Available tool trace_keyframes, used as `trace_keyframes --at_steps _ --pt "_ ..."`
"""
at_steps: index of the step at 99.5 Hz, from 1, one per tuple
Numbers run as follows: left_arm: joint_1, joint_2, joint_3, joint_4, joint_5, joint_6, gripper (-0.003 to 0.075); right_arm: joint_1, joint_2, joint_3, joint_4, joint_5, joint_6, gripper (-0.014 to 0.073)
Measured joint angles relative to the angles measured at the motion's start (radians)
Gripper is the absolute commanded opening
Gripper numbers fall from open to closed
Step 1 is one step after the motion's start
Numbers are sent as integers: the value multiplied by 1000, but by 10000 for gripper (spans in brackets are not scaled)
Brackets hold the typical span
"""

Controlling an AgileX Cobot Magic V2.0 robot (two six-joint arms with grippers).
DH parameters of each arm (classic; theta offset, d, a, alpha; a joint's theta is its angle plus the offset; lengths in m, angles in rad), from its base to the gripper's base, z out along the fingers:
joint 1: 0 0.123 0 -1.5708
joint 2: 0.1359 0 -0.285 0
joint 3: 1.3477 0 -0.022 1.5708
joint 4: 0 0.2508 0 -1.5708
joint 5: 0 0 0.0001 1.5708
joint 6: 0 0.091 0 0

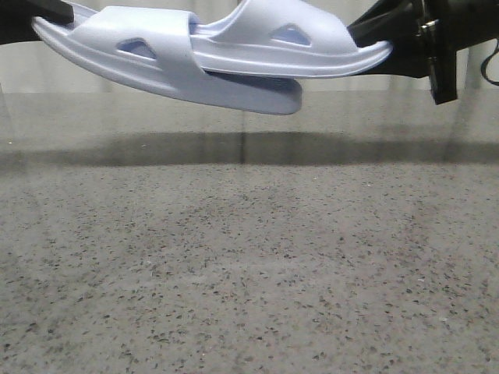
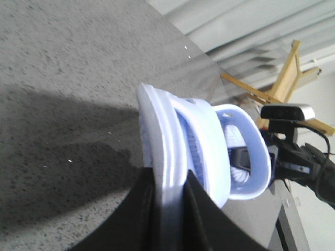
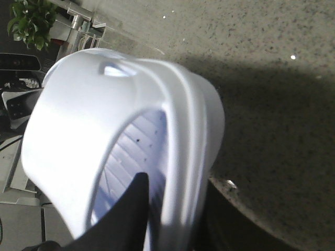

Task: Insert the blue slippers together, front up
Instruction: 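Stack the right gripper's slipper onto the left gripper's slipper, lowering both, then open both grippers and release the stacked slippers on the table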

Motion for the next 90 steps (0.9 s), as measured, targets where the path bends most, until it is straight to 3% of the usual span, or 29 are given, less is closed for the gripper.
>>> trace_keyframes --at_steps 33,57,71,90 --pt "-8 0 0 58 -31 8 15 -139 -34 0 -57 8 15 142" --pt "-96 0 10 114 -193 63 28 -143 -41 0 -73 8 46 142" --pt "-105 0 10 121 -233 150 147 -143 -41 0 -81 8 66 142" --pt "-77 0 10 122 -250 227 442 -143 -41 0 -81 8 74 141"
